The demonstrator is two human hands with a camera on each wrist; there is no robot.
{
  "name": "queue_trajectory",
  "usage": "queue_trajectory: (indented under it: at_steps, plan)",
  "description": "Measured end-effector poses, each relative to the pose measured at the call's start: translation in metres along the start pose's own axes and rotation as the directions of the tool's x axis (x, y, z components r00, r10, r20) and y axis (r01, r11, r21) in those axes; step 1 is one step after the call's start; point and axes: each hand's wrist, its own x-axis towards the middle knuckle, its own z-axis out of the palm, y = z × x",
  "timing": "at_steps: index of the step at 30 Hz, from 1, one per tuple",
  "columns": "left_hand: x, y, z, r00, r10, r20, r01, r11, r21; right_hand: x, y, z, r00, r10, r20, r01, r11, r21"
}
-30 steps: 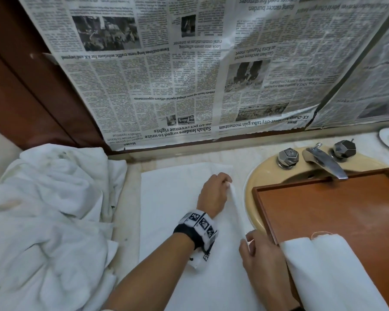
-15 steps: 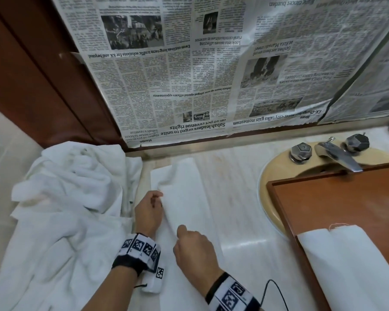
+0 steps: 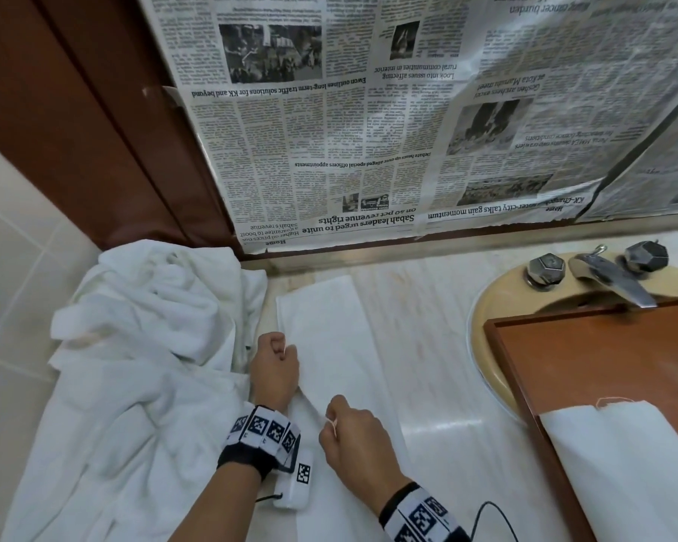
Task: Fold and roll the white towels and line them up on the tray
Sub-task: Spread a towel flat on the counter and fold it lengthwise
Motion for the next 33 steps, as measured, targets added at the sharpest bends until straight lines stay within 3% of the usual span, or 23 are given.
queue_trajectory:
  at_steps: [5, 9, 12, 15, 17, 20, 22, 25, 29, 31, 33]
  plan:
    - [0.009, 0.002, -0.003, 0.999, -0.034, -0.012, 0.036, 0.985, 0.17, 0.0, 0.007, 0.007, 0.997, -0.033, 0.069, 0.03, 0.999, 0.043]
    - [0.011, 0.006, -0.006, 0.999, -0.033, 0.019, 0.028, 0.973, 0.23, 0.001, 0.013, -0.002, 0.967, -0.033, 0.252, 0.014, 0.997, 0.078]
    - [0.01, 0.006, -0.01, 0.997, 0.055, 0.058, -0.07, 0.945, 0.318, 0.016, 0.021, -0.027, 0.976, -0.105, 0.192, 0.076, 0.986, 0.149]
    - [0.012, 0.01, -0.009, 0.972, 0.222, 0.073, -0.232, 0.883, 0.409, 0.057, 0.034, -0.045, 0.986, -0.166, 0.03, 0.168, 0.983, -0.071]
    - [0.015, 0.013, -0.001, 0.949, 0.266, 0.171, -0.317, 0.778, 0.542, 0.094, 0.038, -0.046, 0.981, -0.192, 0.002, 0.188, 0.959, -0.211]
    - [0.02, 0.01, 0.015, 0.935, 0.179, 0.308, -0.346, 0.657, 0.67, 0.133, 0.038, -0.036, 0.973, -0.175, 0.15, 0.218, 0.91, -0.351]
    - [0.024, 0.001, 0.018, 0.937, 0.131, 0.325, -0.334, 0.613, 0.716, 0.143, 0.047, -0.025, 0.972, -0.131, 0.195, 0.2, 0.897, -0.395]
    - [0.035, -0.009, 0.012, 0.946, 0.118, 0.301, -0.306, 0.625, 0.718, 0.15, 0.065, -0.023, 0.987, -0.081, 0.136, 0.13, 0.905, -0.404]
    - [0.04, -0.007, 0.013, 0.958, 0.077, 0.277, -0.251, 0.694, 0.675, 0.151, 0.083, -0.043, 0.995, 0.093, 0.036, -0.074, 0.933, -0.351]
    - [0.037, -0.003, 0.012, 0.957, 0.076, 0.279, -0.25, 0.701, 0.668, 0.139, 0.084, -0.043, 0.998, 0.061, -0.011, -0.061, 0.942, -0.329]
    - [0.026, 0.0, 0.008, 0.947, 0.076, 0.311, -0.274, 0.694, 0.666, 0.115, 0.08, -0.033, 0.996, -0.088, -0.023, 0.076, 0.941, -0.33]
